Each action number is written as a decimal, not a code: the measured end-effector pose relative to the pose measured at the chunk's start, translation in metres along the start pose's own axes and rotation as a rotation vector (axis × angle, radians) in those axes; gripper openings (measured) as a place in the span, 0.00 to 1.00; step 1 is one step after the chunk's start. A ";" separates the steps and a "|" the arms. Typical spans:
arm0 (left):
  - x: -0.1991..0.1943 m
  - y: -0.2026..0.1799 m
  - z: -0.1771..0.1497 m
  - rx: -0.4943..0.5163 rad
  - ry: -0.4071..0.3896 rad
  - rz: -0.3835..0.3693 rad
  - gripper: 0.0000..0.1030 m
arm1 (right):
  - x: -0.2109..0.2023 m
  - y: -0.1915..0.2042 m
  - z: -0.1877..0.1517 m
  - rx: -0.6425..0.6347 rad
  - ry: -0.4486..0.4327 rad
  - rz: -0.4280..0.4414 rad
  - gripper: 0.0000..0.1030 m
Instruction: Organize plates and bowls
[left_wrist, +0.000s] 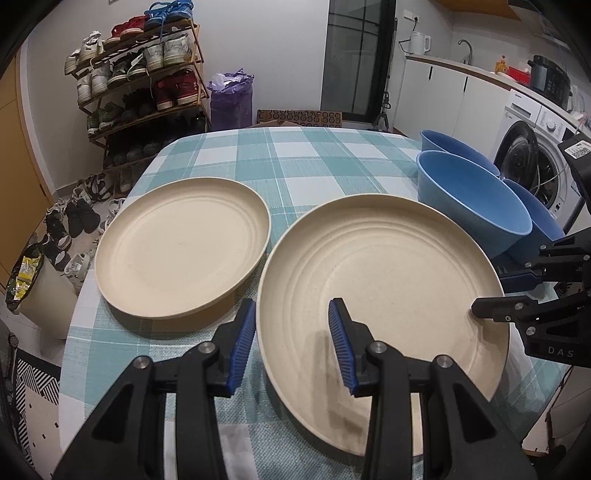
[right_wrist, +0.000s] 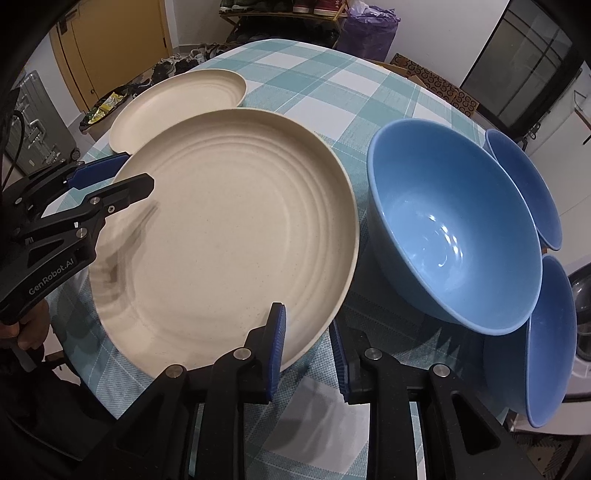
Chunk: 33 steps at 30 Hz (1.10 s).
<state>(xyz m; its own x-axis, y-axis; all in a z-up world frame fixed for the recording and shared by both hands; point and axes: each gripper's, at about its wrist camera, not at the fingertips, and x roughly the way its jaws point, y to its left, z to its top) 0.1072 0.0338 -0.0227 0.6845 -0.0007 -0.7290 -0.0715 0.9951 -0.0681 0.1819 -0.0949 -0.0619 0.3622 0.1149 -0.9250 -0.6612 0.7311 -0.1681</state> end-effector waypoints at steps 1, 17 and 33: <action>0.001 -0.001 0.000 0.002 0.002 0.001 0.38 | 0.001 0.000 0.000 0.001 0.001 -0.003 0.23; 0.017 -0.008 -0.004 0.028 0.026 0.025 0.39 | 0.015 -0.001 0.000 -0.006 0.029 -0.031 0.26; 0.019 -0.013 -0.007 0.048 0.032 0.036 0.49 | 0.013 0.006 -0.003 -0.038 0.017 -0.003 0.42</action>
<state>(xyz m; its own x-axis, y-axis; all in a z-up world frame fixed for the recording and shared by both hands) 0.1160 0.0205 -0.0405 0.6584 0.0323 -0.7520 -0.0600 0.9982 -0.0096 0.1808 -0.0912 -0.0759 0.3528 0.1010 -0.9302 -0.6851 0.7050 -0.1833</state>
